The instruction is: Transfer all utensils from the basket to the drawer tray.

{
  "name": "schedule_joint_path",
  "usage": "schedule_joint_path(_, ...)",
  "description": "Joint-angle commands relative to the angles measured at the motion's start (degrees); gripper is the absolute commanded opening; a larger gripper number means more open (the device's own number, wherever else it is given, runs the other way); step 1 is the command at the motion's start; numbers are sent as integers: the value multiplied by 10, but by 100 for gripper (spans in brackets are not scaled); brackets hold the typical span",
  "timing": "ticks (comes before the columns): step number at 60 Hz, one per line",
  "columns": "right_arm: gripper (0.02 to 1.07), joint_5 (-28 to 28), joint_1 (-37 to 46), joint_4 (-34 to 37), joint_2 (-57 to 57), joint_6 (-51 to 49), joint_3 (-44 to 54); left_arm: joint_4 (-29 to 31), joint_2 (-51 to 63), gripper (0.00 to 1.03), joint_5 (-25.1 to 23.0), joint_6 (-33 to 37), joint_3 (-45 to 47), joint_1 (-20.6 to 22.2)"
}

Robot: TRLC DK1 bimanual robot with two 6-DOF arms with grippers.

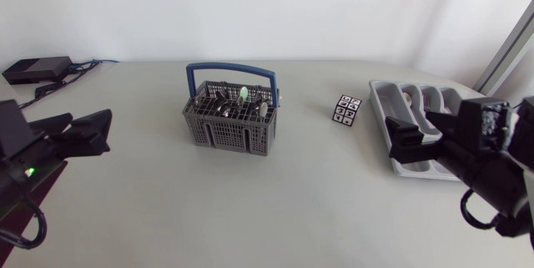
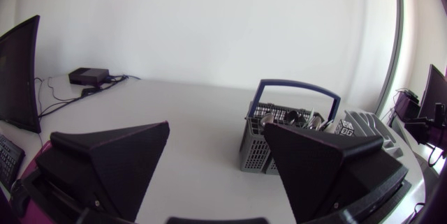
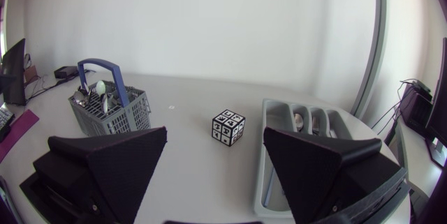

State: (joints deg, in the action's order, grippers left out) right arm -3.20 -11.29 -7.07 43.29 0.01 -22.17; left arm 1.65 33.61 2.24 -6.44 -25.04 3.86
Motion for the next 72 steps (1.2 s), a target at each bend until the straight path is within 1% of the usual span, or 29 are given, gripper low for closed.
schedule_joint_path(1, 102, 0, -15, 7, 73, 6, -48, 17, 81, 96, 7, 0, -52, 12)
schedule_joint_path(5, 102, -10, -38, 32, 123, -5, -88, 36, 138, 96, 7, 13, -84, 12)
schedule_joint_path(10, 102, -46, -82, 65, 189, -34, -139, 49, 197, 96, 18, 21, -121, 12)
schedule_joint_path(12, 102, -59, -100, 72, 217, -48, -160, 49, 222, 96, 31, 53, -137, 12)
schedule_joint_path(14, 102, -59, -109, 85, 239, -57, -178, 52, 247, 96, 44, 90, -154, 17)
schedule_joint_path(17, 102, -47, -124, 107, 278, -72, -209, 71, 280, 96, 45, 150, -183, 24)
schedule_joint_path(21, 102, -32, -141, 152, 329, -106, -256, 119, 324, 96, 31, 153, -223, 31)
schedule_joint_path(23, 102, -32, -149, 163, 352, -106, -277, 133, 341, 96, 29, 154, -237, 33)
schedule_joint_path(25, 102, -25, -153, 165, 375, -103, -293, 133, 355, 96, 29, 153, -245, 36)
schedule_joint_path(30, 102, 58, -142, 164, 421, -92, -335, 117, 372, 94, 28, 152, -253, 43)
schedule_joint_path(33, 101, 82, -128, 155, 440, -92, -357, 110, 375, 94, 12, 151, -255, 43)
schedule_joint_path(36, 98, 102, -118, 142, 456, -96, -379, 105, 375, 94, -20, 153, -255, 42)
schedule_joint_path(39, 95, 109, -115, 138, 472, -96, -401, 100, 374, 94, -43, 157, -252, 42)
schedule_joint_path(42, 93, 110, -114, 135, 490, -93, -423, 97, 373, 94, -55, 158, -251, 42)
schedule_joint_path(50, 84, 140, -122, 127, 533, -87, -470, 85, 373, 93, -66, 161, -243, 43)
schedule_joint_path(57, 74, 142, -135, 121, 565, -84, -505, 81, 372, 93, -73, 161, -242, 44)
schedule_joint_path(63, 60, 143, -142, 114, 597, -84, -537, 75, 367, 93, -76, 161, -239, 44)
schedule_joint_path(72, 48, 144, -150, 109, 639, -87, -570, 63, 357, 93, -76, 161, -231, 45)
